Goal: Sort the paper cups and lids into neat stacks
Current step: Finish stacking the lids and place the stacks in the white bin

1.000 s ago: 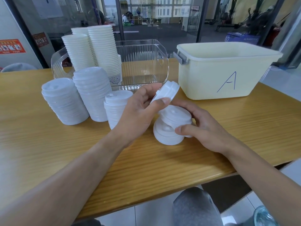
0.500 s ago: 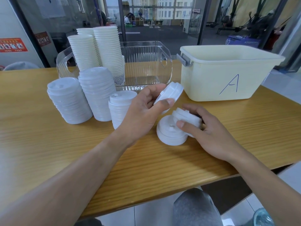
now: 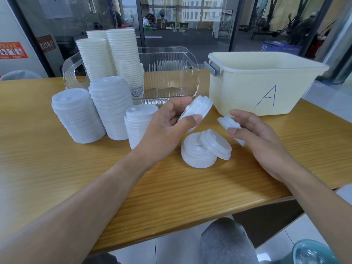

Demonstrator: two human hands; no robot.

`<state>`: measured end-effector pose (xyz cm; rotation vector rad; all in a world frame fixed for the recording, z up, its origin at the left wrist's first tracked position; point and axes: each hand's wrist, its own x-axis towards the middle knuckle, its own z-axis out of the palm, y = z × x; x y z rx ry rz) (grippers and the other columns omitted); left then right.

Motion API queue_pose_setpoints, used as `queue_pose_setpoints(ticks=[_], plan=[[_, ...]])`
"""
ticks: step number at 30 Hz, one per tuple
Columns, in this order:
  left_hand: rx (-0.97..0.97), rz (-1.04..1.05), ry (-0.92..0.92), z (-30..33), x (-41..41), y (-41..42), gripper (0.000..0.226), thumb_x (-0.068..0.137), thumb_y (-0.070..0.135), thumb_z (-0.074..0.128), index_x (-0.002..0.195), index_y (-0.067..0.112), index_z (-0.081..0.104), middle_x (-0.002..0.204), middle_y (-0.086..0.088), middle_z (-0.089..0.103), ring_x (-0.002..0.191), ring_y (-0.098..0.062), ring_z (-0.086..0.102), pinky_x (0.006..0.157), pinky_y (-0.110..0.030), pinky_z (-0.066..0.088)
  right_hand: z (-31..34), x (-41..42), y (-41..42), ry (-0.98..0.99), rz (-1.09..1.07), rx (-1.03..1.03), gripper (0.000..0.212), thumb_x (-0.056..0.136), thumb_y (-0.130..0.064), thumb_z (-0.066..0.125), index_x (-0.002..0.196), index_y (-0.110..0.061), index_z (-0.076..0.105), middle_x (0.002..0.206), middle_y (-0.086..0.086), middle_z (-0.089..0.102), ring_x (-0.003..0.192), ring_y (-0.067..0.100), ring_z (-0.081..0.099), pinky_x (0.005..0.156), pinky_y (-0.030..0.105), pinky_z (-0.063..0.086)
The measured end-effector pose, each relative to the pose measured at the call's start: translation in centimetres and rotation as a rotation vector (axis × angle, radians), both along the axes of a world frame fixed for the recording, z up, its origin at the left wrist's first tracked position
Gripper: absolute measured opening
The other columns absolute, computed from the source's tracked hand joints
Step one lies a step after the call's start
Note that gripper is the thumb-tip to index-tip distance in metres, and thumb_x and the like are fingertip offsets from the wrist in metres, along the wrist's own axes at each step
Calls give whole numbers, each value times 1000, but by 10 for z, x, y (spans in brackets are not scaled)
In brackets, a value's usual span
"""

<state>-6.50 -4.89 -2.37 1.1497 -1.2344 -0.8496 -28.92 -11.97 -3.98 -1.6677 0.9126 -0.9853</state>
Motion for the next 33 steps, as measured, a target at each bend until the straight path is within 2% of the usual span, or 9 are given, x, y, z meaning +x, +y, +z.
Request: queue_pose_setpoints(ticks=[4, 8, 11, 14, 17, 22, 25, 27, 33], plan=[[2, -2, -7, -1, 0, 0, 58, 84, 28, 73, 138, 13, 58, 116, -3, 68, 92, -2, 68, 79, -17, 51, -4, 0, 9, 3, -27, -15, 55, 80, -30, 80, 132, -31, 64, 116, -16, 73, 110, 2, 66, 87, 15, 50], [2, -6, -5, -2, -1, 0, 57, 83, 28, 72, 137, 13, 59, 116, -4, 69, 93, -3, 68, 80, -18, 51, -9, 12, 24, 113, -129, -98, 74, 63, -63, 82, 129, -35, 63, 116, -17, 70, 104, -4, 65, 83, 14, 51], [3, -10, -15, -3, -1, -1, 57, 83, 29, 73, 137, 14, 59, 118, -6, 69, 96, -5, 68, 83, -20, 52, -12, 20, 29, 284, -175, -154, 74, 70, -73, 78, 133, -37, 59, 122, -22, 63, 107, -5, 61, 87, 22, 51], [-2, -14, -16, -3, 0, -1, 58, 83, 29, 73, 137, 14, 59, 124, -10, 69, 99, -7, 70, 83, -19, 52, -11, 24, 32, 373, -165, -200, 66, 75, -72, 72, 132, -41, 57, 124, -21, 61, 112, 1, 58, 94, 30, 51], [-10, -19, -22, -2, 0, 0, 58, 83, 29, 73, 137, 14, 58, 125, -8, 70, 101, -7, 71, 82, -18, 53, -10, 26, 29, 381, -127, -189, 63, 74, -66, 77, 129, -42, 57, 118, -22, 65, 108, -1, 61, 89, 27, 51], [-82, 4, -72, 0, -1, 3, 54, 84, 26, 76, 134, 15, 59, 125, -2, 70, 109, -7, 68, 87, -25, 54, -1, 21, 12, 140, -50, -129, 68, 67, -36, 92, 128, -34, 62, 117, -16, 71, 109, -1, 65, 88, 20, 49], [-213, 46, -173, 2, -1, 9, 54, 85, 27, 79, 133, 16, 58, 129, 2, 68, 120, -15, 65, 96, -34, 56, 8, 17, 0, 144, 134, -195, 84, 61, -38, 91, 136, -39, 54, 131, -10, 66, 121, 12, 63, 104, 38, 50], [-284, 77, -227, 6, 0, 12, 56, 86, 28, 79, 135, 15, 57, 132, 2, 65, 123, -18, 63, 96, -31, 54, 11, 19, -4, 206, 272, -224, 93, 59, -36, 88, 142, -42, 46, 140, -7, 58, 126, 16, 60, 111, 47, 46], [-278, 88, -309, 11, 8, 15, 58, 85, 34, 78, 136, 17, 56, 129, 4, 66, 120, -15, 63, 96, -25, 51, 11, 30, -3, 350, 473, -226, 101, 66, -12, 80, 150, -40, 32, 146, -11, 50, 139, 11, 49, 114, 46, 44]])
